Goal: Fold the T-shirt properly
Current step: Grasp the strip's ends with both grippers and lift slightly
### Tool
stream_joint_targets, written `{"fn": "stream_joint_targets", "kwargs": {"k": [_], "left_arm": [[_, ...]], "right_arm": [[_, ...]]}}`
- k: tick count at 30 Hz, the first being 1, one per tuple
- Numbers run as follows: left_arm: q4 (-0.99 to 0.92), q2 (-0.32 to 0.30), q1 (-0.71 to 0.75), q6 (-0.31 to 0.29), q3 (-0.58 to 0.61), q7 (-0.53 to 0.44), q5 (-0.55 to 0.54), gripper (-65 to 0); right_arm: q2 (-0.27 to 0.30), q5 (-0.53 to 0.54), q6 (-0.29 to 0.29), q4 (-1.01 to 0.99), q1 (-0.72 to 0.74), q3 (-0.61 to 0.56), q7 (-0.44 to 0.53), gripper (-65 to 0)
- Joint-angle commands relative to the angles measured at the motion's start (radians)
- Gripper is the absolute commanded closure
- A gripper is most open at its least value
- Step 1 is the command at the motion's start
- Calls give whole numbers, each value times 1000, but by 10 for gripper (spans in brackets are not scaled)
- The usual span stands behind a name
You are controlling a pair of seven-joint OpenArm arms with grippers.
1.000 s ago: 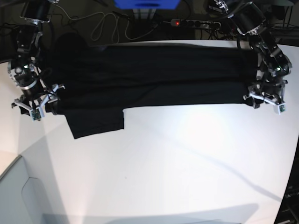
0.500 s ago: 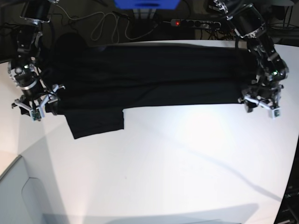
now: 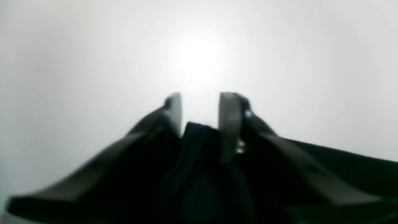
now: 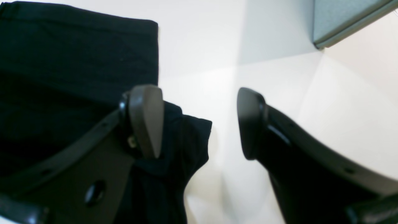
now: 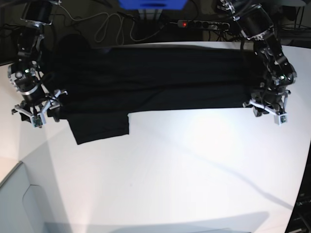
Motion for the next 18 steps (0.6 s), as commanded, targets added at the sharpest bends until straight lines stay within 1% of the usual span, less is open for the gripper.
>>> {"fn": "stream_joint_targets", "kwargs": {"k": [1,3,10,17,18], "left_arm": [[15,-18,-10,-5,-3,-21,-8,-105],[15,-20,-10,-4,-3,-21,-8,0],[47,-22,-10,-1,-3,-14,-7,0],[197,-15,33,-1,-4,-9,-7,0],[208,-15,39,-1,-4,-9,-7,0]], "right_arm": [[19,12,12,21,12,4,23,-365],[19,12,12,21,12,4,23,-365],[19,12,12,23,36,9,23,-365],[19,12,12,23,89,6,20,-366],[19,12,12,21,95,4,4,-366]]}}
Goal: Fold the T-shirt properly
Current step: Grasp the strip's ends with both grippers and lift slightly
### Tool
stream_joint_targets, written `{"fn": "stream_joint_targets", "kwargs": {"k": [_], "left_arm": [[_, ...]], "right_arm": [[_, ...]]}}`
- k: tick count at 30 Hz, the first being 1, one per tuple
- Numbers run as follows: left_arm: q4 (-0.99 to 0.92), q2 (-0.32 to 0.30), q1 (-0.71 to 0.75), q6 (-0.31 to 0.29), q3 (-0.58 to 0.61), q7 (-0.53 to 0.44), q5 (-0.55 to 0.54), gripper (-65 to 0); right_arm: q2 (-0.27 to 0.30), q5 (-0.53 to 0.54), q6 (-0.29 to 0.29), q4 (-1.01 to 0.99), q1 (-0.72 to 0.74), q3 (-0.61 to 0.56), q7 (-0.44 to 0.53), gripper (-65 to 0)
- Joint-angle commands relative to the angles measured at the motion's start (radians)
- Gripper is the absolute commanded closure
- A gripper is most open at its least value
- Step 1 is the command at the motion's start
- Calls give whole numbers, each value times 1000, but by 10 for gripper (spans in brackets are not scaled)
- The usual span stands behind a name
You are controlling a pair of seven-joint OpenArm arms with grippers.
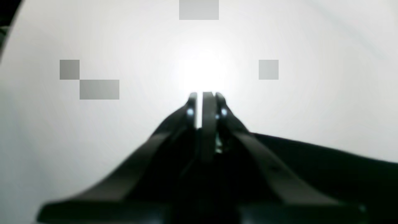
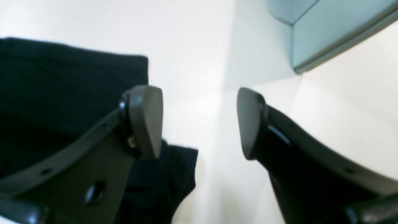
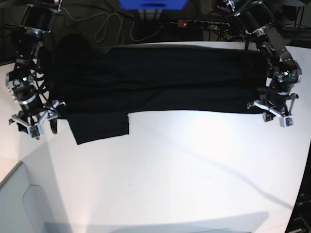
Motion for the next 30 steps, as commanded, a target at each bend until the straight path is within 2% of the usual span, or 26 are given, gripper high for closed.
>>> {"fn": "stream_joint_targets", "kwargs": {"k": [1,3,5,7,13,19,30], "left_arm": [[26,-13,-4,1,-2,-17,-6,0],[28,-13,1,-1,-2,-17,-6,0],[23,-16,7,-1,-2,-21,-6,0],[25,-18,13,-1,-2,-24,-6,0],[29,-19,13,-2,-21,-19,-6,0],[29,-19,14,-2,-53,-17,-8,0],[29,-19,41,-2,-53,-28,-8,0]], "right_arm": [[17,11,13,19,27,4,-14,-367],[16,11,22,10,71,4,-106,-373],[13,11,66,-20,127,-9,-211,-390],[13,11,77,-53,176,-50,-281,-398],[17,11,80,-110,272,-193,-387,-401],[-3,11,80,-257,347,-257,-403,-401],[-13,11,80,-457,395,-253,-378,-401]]}}
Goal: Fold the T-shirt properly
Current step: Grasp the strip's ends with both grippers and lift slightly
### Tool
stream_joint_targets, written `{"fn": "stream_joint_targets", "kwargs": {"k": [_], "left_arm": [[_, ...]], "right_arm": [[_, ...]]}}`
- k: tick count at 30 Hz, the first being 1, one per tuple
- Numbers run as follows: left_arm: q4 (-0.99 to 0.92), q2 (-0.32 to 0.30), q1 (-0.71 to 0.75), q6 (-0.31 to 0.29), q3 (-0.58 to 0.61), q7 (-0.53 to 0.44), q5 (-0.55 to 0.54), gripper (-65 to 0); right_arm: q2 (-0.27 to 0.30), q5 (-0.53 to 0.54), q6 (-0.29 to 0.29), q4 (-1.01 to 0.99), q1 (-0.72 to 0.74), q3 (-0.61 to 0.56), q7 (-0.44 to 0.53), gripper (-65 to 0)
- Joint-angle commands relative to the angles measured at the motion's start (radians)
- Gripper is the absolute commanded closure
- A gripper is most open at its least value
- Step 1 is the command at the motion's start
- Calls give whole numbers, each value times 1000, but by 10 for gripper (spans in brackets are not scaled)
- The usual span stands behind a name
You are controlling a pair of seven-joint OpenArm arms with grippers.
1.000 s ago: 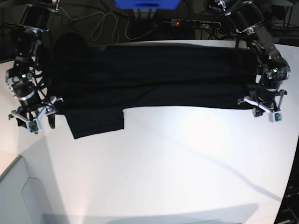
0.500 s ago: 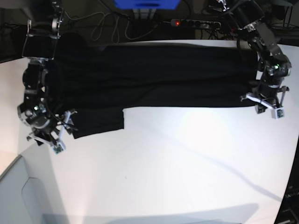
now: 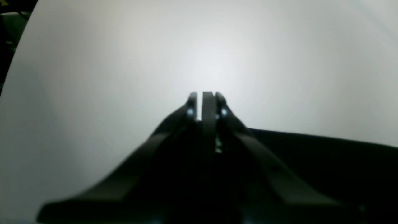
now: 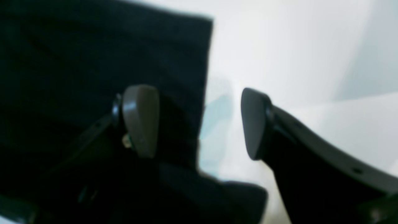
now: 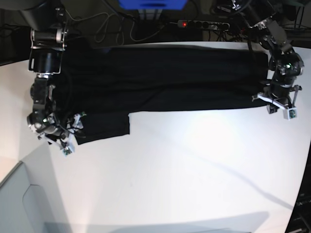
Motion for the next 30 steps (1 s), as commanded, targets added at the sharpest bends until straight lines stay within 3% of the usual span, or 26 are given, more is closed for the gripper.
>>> {"fn": "stream_joint_targets", "kwargs": {"k": [1,8,10,12,16,22,30], "left_arm": [[19,-17,-11,-1,-4,-27,-8,0],[19,-18,0,-1,-4,-27,-8,0],[19,-17,2,-1,-4,-27,-8,0],[19,-15,2,-1,-4,-27,-8,0],[19,-15,2,-1,-4,-27,-8,0],[19,-17,2,-1,-4,-27,-8,0],[68,-18,2,-1,-4,-21,-8,0]], "right_arm": [[10,4,20,5,27,3,18,-401],[14,4,20,-61,27,3,32,-389],[14,4,20,-61,27,0,29,-344],[10,4,20,-68,26,0,26,-258],[8,4,20,-111,27,-1,28,0],[14,10,20,-79,26,3,31,-2],[33,10,20,325,-57,5,-40,-3]]}}
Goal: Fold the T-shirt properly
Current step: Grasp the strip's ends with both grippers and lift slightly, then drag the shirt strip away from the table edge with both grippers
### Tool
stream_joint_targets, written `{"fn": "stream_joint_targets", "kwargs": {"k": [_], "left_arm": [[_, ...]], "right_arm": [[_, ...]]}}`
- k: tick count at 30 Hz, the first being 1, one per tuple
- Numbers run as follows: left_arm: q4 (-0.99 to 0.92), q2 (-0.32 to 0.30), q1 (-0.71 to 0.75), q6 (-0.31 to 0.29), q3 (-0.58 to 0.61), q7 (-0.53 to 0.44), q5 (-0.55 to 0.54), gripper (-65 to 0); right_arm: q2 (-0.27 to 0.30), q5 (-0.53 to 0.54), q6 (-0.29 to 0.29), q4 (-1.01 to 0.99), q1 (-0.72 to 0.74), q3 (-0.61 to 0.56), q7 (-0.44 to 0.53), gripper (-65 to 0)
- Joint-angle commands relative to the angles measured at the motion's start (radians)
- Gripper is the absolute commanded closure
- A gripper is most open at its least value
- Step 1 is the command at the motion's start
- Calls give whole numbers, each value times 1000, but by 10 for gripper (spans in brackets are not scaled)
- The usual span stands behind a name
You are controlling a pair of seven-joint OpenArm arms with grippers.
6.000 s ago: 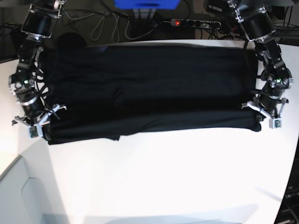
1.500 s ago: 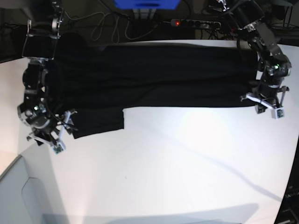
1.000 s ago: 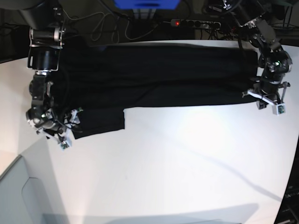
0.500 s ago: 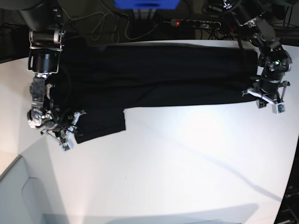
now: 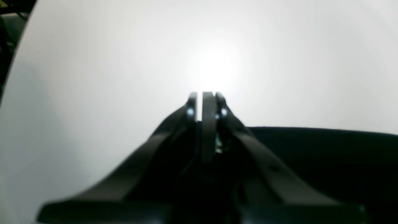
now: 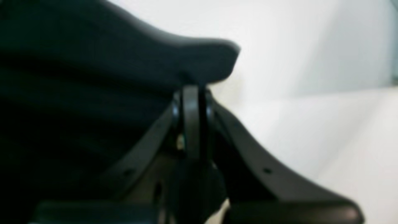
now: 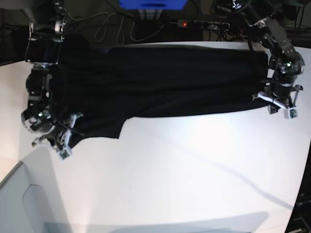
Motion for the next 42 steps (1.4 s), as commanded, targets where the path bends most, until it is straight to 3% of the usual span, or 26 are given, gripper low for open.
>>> {"fn": "stream_joint_targets", "kwargs": {"k": [1,8,17,24,32,42], "left_arm": [[35,-18,-11,2,-5,-18,-8,0],[81,-15,6,2,-5,-15,-8,0],[86,-10,49,2,-6,-21,-8,0],[86,-9,111,2,-6,-27,-8,0],[75,13,144,1,-68,-27,-8,0],[-8,10,143,1,-74,-27,-8,0]], "right_arm": [[12,4,9,60,12,5,0,-3],[9,6,9,323,-93,88,-54,-3],[-4,6,10,625,-340,146,-45,-3],[-45,6,10,647,-478,183,-39,-3],[-59,3,10,644,-656,206,136,-3],[-59,3,10,645,-792,206,245,-3]]}}
